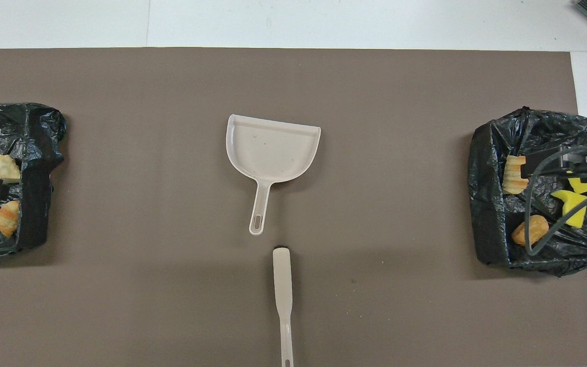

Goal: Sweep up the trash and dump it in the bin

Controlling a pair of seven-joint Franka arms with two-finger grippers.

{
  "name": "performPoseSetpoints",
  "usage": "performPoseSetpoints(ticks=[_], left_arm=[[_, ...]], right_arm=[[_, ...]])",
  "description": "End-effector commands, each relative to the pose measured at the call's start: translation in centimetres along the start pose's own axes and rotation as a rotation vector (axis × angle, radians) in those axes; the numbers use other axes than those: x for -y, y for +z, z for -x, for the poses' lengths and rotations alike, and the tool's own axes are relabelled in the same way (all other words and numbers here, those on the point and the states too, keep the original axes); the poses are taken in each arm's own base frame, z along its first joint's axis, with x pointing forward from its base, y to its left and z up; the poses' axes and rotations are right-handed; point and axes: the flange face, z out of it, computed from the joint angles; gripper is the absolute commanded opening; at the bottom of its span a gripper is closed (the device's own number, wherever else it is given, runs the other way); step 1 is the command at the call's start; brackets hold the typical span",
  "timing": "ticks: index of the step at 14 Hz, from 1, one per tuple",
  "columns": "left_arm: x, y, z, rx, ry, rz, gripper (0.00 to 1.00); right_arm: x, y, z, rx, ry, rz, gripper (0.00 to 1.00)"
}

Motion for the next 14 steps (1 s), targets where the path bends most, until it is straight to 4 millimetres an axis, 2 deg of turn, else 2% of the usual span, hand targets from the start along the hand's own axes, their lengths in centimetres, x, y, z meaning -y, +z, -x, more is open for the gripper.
performPoseSetpoints(ticks=[1, 14], left_arm=[[-0.4, -0.3, 0.1, -0.005, 0.006, 0.004, 1.00], [-1.5, -0.4, -0.1, -0.011, -0.022, 0.018, 1.00]], right_arm=[[-0.1, 0.0, -0.1, -0.004, 0.022, -0.020, 1.00], [-0.1, 0.0, -0.1, -0.004, 0.022, -0.019, 1.00]])
